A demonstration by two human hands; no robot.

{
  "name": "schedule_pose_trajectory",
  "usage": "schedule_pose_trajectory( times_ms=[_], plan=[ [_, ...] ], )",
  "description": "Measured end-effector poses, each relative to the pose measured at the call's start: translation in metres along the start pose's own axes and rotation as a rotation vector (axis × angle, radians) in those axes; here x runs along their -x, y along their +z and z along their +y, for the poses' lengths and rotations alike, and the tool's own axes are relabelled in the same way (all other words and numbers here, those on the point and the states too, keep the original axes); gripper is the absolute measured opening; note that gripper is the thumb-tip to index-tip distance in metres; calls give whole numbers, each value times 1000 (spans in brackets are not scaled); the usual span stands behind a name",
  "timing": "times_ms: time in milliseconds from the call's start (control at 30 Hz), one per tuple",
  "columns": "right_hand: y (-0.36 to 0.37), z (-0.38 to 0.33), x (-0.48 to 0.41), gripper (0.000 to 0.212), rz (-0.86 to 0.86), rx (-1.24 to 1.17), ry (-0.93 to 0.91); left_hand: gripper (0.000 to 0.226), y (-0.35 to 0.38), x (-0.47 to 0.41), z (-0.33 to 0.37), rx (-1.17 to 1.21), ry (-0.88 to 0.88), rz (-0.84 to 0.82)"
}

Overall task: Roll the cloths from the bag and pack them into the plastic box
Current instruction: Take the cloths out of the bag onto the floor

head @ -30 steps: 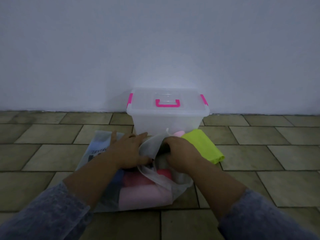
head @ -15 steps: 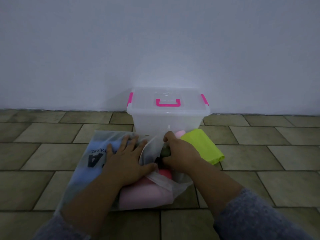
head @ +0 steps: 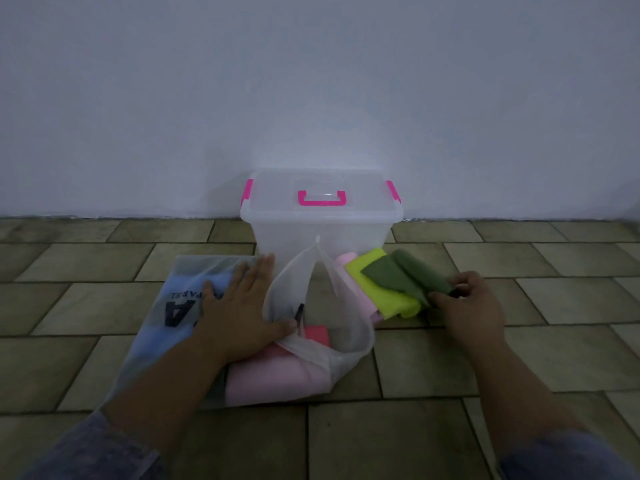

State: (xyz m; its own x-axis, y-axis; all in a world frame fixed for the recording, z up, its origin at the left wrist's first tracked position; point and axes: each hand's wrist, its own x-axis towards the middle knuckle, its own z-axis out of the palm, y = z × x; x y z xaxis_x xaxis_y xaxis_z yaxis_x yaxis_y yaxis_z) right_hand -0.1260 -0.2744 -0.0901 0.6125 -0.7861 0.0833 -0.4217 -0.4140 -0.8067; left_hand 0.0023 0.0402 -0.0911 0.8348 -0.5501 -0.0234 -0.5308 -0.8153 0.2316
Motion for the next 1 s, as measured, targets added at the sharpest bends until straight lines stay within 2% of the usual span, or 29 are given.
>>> schedule_pose_trajectory(
  times_ms=[67, 100, 167, 200, 233, 267, 333, 367, 500, 633, 767, 833, 1000],
  plan=[
    [5, -4, 3, 25, -97, 86, -5, 94, -3, 7, 6, 45, 98, 35],
    [7, -8, 7, 29, -85, 138, -39, 87, -3, 11, 9, 40, 157, 31],
    [9, -20, 22, 36, 27, 192, -211, 73, -1, 19, 14, -6, 242, -18],
    [12, -30, 33, 35, 48, 167, -322, 76, 1, 23, 16, -25, 258, -61],
    [16, -40, 45, 30, -18, 124, -404, 86, 2, 27, 16, -50, 261, -108],
    [21, -50, 57, 25, -163, 90, -448, 97, 4, 30, 15, -82, 259, -151],
    [32, -66, 78, 21, -502, 100, -456, 109, 6, 33, 13, -123, 235, -189],
    [38, -72, 83, 24, -610, 136, -459, 112, 6, 33, 13, -123, 218, -185],
    [56, -95, 84, 35, -801, 389, -524, 116, 10, 37, 18, -87, 195, -121],
    [61, -108, 77, 36, -1002, 528, -462, 121, 13, 41, 19, -79, 187, -65],
    [58, -103, 79, 25, -977, 454, -411, 126, 13, 43, 20, -67, 186, -35],
    [55, -98, 82, 18, -907, 308, -426, 128, 13, 42, 20, -66, 188, -27],
    [13, -76, 67, 26, -643, -39, -323, 127, 13, 41, 19, -81, 180, -34]
  ],
)
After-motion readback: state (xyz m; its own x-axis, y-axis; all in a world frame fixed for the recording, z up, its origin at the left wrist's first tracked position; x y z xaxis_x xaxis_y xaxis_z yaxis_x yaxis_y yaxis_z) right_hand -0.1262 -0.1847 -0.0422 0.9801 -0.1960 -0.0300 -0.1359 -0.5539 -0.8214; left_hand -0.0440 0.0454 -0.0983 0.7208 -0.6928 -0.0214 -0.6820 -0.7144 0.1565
